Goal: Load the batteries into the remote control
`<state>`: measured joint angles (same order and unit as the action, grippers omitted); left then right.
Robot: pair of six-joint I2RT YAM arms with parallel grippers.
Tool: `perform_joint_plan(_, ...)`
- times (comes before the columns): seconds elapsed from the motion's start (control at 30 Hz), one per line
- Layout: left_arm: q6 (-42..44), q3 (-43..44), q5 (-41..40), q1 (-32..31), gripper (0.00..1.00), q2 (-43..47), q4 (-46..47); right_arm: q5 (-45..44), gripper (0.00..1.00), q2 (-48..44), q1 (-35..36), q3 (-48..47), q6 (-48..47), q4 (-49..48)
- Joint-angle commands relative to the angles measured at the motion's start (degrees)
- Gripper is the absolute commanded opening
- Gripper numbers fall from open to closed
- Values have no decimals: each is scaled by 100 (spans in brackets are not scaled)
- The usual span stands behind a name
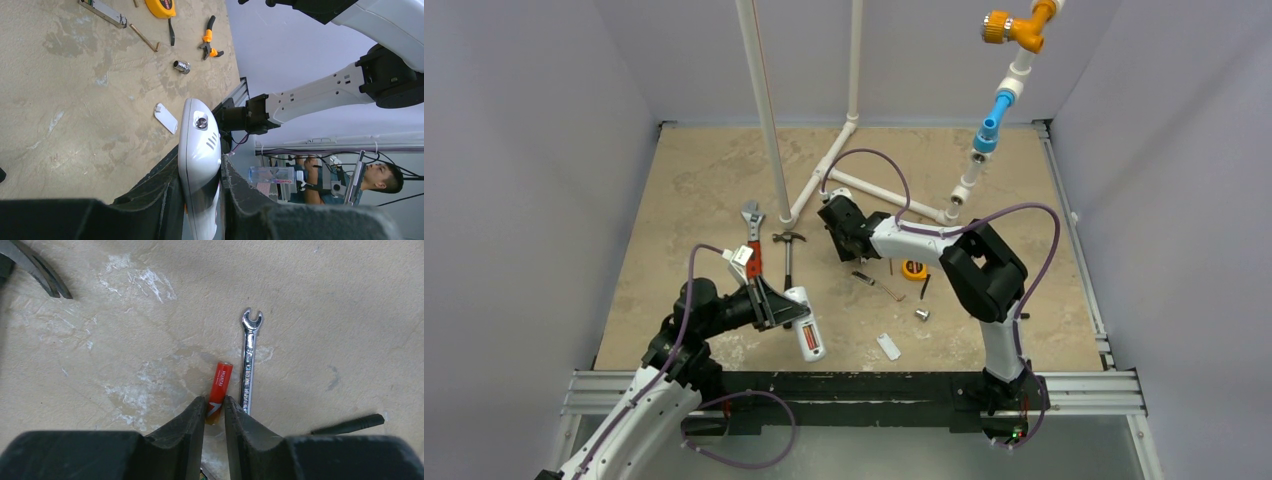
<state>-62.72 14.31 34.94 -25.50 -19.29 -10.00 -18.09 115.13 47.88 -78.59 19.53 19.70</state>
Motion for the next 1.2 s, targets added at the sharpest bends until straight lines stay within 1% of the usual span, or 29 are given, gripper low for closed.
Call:
perform_joint_plan(0.0,86,204,118,36,0,-54,350,310,21,1,-6,158,100,-42)
perform_joint_plan(0.33,76,155,97,34,0,47,279,487,18,142,-6,288,107,219)
perform_joint_plan(0.53,78,170,101,29,0,30,292,673,24,335,-6,186,212,585)
perform_joint_plan(0.63,76,177,92,32,0,26,296,717,24,446,-2,138,273,750)
perform_joint_plan(0.83,75,178,101,28,0,46,270,916,15,510,-2,213,351,681)
perform_joint_plan(0.93,68,181,101,30,0,68,255,957,6,438,-7,238,375,619)
perform_joint_plan(1.03,67,178,76,28,0,98,231,855,0,172,-2,339,359,498)
perform_joint_plan(1.17,111,208,73,32,0,76,213,509,0,-512,5,532,101,383)
